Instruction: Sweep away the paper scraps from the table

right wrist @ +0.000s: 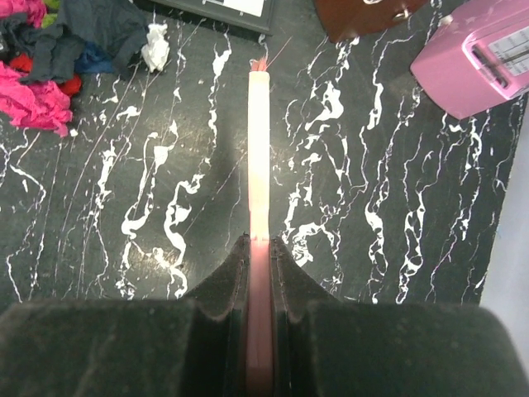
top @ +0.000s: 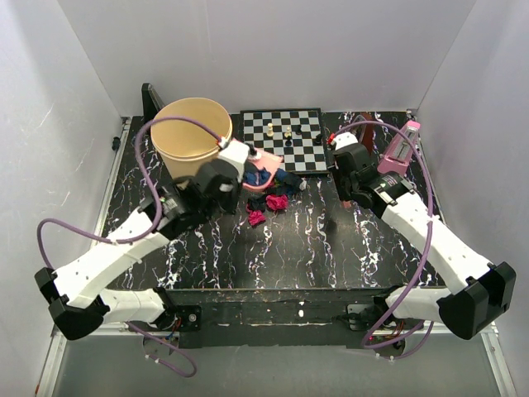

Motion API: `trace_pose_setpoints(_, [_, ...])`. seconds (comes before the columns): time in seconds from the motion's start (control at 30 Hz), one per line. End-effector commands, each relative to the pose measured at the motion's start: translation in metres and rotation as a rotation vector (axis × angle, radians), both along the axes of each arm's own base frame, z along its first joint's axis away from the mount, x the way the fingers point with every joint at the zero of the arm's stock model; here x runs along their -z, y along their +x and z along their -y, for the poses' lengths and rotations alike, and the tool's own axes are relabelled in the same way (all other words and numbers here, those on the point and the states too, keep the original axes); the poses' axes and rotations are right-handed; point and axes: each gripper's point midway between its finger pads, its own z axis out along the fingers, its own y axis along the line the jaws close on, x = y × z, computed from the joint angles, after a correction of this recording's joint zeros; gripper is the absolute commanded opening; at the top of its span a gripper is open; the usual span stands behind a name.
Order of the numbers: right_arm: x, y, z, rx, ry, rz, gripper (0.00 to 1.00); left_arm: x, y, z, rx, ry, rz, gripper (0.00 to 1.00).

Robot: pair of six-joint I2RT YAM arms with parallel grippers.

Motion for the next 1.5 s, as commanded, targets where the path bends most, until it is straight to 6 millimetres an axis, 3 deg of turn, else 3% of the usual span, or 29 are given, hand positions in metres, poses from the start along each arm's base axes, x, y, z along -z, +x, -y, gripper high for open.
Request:
trace_pose_setpoints(0.0, [-0.004,0.000,-0.008,-0.008,0.067,0.024,0.01,-0.046,0.019,-0.019,-0.025,-0.071,0.038,0.00])
trace_pose_setpoints(0.13, [-0.001,-0.003,-0.010,-0.020,0.074,0.009,0.01,-0.085,0.045,-0.032,-0.084,-0.157,0.075,0.00])
trace_pose_setpoints(0.3, [0.000,-0.005,-0.014,-0.037,0.092,-0.003,0.01,-0.125,0.074,-0.043,-0.182,-0.395,0.041,0.00])
trace_pose_setpoints(0.5, [-0.001,-0.010,-0.016,-0.054,0.104,-0.017,0.01,-0.135,0.098,-0.048,-0.276,-0.714,-0.055,0.00])
trace_pose_setpoints(0.7, [0.000,-0.013,-0.015,-0.057,0.103,-0.020,0.01,-0.125,0.120,-0.066,-0.358,-1.104,-0.196,0.00])
trace_pose_setpoints(0.77, [0.001,-0.013,-0.015,-0.055,0.106,-0.024,0.01,-0.119,0.125,-0.075,-0.403,-1.236,-0.232,0.00])
trace_pose_setpoints(0.83, [0.001,-0.015,-0.015,-0.057,0.106,-0.028,0.01,-0.128,0.129,-0.080,-0.350,-1.394,-0.200,0.00])
trace_pose_setpoints(0.93, [0.001,-0.016,-0.014,-0.060,0.108,-0.028,0.01,-0.118,0.128,-0.084,-0.342,-1.597,-0.247,0.00])
trace_pose_setpoints(0.97, [0.001,-0.016,-0.014,-0.059,0.109,-0.028,0.01,-0.117,0.131,-0.096,-0.340,-1.638,-0.225,0.00])
trace_pose_setpoints(1.13, [0.003,-0.016,-0.015,-0.060,0.108,-0.035,0.01,-0.125,0.133,-0.094,-0.252,-1.728,-0.284,0.00])
trace_pose_setpoints(1.33, [0.007,-0.018,-0.015,-0.061,0.104,-0.046,0.01,-0.153,0.123,-0.097,-0.095,-1.869,-0.248,0.00])
trace_pose_setpoints(1.47, [0.009,-0.019,-0.014,-0.059,0.105,-0.052,0.01,-0.138,0.124,-0.099,-0.146,-1.878,-0.271,0.00])
